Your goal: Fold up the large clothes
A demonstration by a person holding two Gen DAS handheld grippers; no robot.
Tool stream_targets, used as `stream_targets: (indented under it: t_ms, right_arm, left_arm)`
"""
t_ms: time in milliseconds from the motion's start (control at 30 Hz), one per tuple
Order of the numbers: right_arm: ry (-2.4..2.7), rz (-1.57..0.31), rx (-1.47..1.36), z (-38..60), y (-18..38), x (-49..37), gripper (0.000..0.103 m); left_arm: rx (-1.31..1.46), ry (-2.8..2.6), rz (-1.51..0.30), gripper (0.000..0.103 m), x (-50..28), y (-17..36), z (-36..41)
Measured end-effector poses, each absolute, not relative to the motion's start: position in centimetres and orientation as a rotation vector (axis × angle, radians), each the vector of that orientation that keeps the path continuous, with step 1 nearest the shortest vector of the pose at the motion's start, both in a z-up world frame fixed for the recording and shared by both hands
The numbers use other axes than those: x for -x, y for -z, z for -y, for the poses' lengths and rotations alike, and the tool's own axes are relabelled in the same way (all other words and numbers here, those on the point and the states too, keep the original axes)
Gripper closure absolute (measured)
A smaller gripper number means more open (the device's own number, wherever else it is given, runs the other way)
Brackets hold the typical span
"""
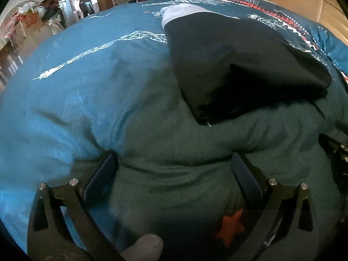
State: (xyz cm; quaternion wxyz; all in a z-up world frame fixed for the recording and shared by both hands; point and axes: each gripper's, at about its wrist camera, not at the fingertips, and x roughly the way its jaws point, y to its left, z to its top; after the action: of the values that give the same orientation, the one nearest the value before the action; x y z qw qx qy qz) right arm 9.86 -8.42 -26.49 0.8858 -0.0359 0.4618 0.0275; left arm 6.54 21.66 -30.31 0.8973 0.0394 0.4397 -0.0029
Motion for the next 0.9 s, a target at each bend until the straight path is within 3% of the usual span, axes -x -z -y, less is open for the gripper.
stream_targets:
  t_ms: [900]
  right_arm:
    - [-0.083, -0.898, 0.036, 9.00, 27.14, -9.43, 0.000]
  left_arm:
    - [-0.099, -0.011, -0.887, 0.000, -6.11, 30.34, -21.35]
